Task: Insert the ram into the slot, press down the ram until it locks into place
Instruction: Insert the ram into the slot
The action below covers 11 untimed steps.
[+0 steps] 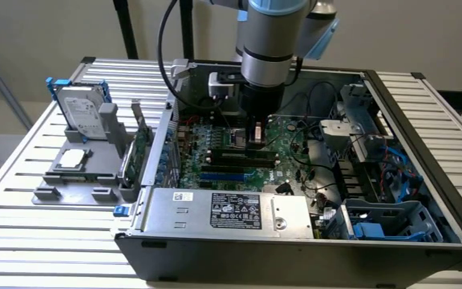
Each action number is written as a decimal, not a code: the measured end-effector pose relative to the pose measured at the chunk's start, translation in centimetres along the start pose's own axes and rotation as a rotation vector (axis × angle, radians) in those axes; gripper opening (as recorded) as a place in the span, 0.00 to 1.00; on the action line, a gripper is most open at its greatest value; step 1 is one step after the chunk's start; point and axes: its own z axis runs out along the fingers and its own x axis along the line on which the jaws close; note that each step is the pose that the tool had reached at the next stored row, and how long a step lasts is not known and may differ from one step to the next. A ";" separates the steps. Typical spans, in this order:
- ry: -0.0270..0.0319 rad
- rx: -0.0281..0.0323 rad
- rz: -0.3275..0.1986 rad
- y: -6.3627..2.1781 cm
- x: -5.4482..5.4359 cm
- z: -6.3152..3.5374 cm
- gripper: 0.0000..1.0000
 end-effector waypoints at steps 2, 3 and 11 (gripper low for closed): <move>0.0000 0.0010 0.000 0.07 0.0 0.05 0.13; 0.0001 0.0012 0.000 0.10 0.0 0.07 0.13; -0.0002 0.0040 0.000 0.17 0.0 0.34 0.13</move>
